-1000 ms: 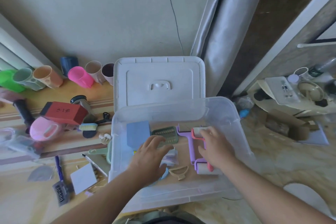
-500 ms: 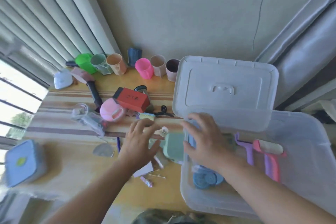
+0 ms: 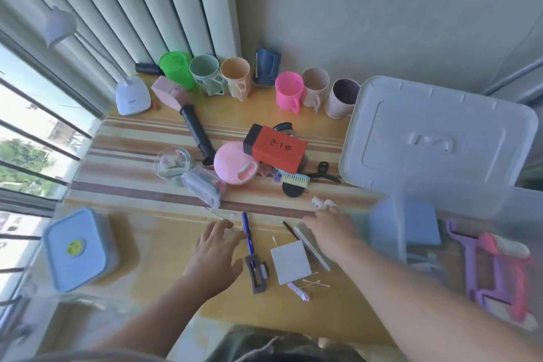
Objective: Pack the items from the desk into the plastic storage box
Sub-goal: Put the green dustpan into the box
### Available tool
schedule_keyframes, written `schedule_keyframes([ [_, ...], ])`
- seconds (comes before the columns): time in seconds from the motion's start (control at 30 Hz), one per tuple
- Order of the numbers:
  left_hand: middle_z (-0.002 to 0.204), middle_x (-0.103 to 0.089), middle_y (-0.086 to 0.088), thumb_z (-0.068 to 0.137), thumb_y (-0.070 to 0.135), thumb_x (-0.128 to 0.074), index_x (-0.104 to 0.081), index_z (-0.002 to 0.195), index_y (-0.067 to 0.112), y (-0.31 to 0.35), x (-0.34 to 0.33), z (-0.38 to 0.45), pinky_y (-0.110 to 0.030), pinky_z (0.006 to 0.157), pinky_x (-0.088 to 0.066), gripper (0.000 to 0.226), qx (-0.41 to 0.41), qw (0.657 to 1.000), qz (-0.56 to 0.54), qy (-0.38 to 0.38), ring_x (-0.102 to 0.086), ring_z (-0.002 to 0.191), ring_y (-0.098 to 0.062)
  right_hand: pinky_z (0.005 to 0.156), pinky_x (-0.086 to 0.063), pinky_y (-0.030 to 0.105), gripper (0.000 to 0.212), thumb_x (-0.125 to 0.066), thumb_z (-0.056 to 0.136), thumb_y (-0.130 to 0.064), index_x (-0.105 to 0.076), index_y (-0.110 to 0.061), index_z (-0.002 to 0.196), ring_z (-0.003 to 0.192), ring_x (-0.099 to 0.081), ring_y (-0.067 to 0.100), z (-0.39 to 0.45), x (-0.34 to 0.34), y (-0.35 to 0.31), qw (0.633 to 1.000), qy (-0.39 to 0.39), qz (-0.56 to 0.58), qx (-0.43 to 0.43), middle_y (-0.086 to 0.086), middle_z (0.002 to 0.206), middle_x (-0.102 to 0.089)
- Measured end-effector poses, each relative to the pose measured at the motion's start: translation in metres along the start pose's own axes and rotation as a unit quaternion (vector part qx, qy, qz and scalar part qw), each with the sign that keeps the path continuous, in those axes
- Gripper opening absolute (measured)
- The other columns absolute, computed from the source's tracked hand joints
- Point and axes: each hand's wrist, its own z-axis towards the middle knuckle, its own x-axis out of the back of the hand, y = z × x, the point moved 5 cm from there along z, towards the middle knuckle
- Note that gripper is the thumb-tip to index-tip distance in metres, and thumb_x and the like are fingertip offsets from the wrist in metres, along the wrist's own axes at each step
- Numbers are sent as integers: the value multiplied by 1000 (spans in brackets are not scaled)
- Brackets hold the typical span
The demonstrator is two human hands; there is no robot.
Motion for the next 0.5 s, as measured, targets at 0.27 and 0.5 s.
schedule_keyframes([
  [0.27,152,-35,1,89,41,-59,-47,146,43,-1,-3,32,-45,119,-31,58,-48,996,37,-72,-23,144,-27,71,-45,36,19,-57,99,-11,-61,-19,115,111,-59,29,-27,51,6,991,98,92,7,3,114,-63],
  [0.5,152,-36,2,92,33,-55,-41,149,42,25,-4,51,-41,118,-28,59,-96,988,59,-107,-25,143,-26,71,-55,34,26,-72,95,-21,-69,-42,110,55,-49,3,-71,79,22,882,155,443,-37,-25,110,-71],
])
